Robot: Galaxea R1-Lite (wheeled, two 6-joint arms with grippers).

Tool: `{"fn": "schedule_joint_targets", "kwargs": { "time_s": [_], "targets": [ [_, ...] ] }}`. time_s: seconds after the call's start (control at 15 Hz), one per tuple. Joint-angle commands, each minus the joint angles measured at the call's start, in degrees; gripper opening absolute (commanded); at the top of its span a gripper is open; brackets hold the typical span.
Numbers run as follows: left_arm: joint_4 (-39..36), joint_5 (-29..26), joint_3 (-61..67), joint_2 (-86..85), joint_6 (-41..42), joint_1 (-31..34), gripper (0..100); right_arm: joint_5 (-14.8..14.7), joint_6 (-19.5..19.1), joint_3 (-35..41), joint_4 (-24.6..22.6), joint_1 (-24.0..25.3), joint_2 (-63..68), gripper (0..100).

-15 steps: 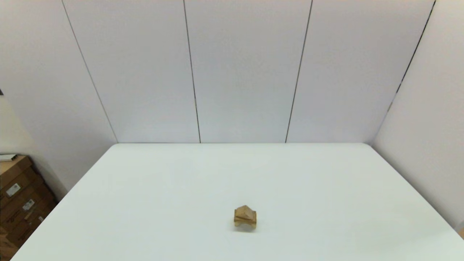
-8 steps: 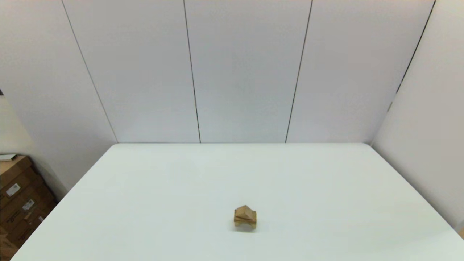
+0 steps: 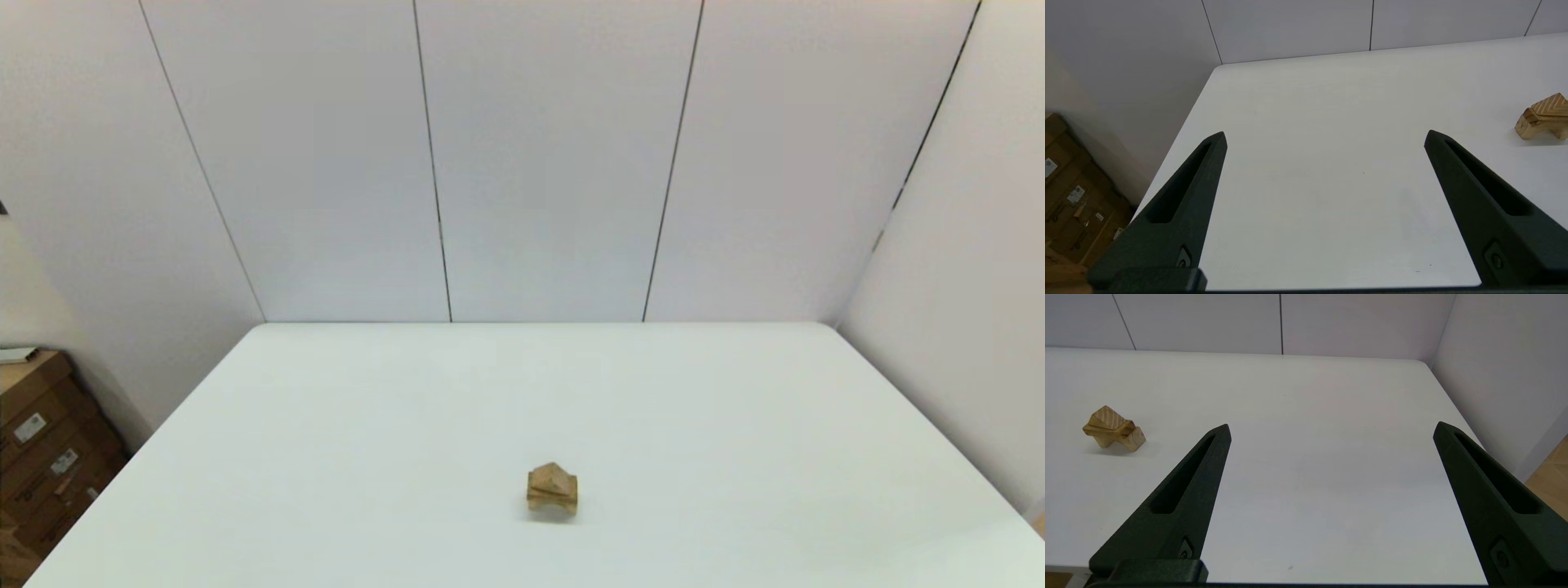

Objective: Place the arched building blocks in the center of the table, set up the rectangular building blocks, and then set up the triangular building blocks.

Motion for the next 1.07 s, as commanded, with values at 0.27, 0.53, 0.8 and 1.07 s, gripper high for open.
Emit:
{"fn": "schedule_joint_targets", "kwargs": {
  "time_s": [0.27, 0.53, 0.8, 1.07],
  "targets": [
    [-0.94, 0.90, 0.11, -0.02, -2.57, 0.00, 100, 0.02, -0.04, 0.09, 0.02, 0.01, -0.02, 100],
    [-0.94, 0.90, 0.11, -0.02, -2.65, 0.00, 100, 0.02, -0.04, 0.00, 0.02, 0.01, -0.02, 100],
    [-0.94, 0.90, 0.11, -0.02, -2.65, 0.00, 100, 0.02, -0.04, 0.00, 0.02, 0.01, -0.02, 100],
    [-0.94, 0.90, 0.11, -0.02, -2.65, 0.00, 100, 0.02, -0.04, 0.00, 0.02, 0.01, -0.02, 100]
  ]
}}
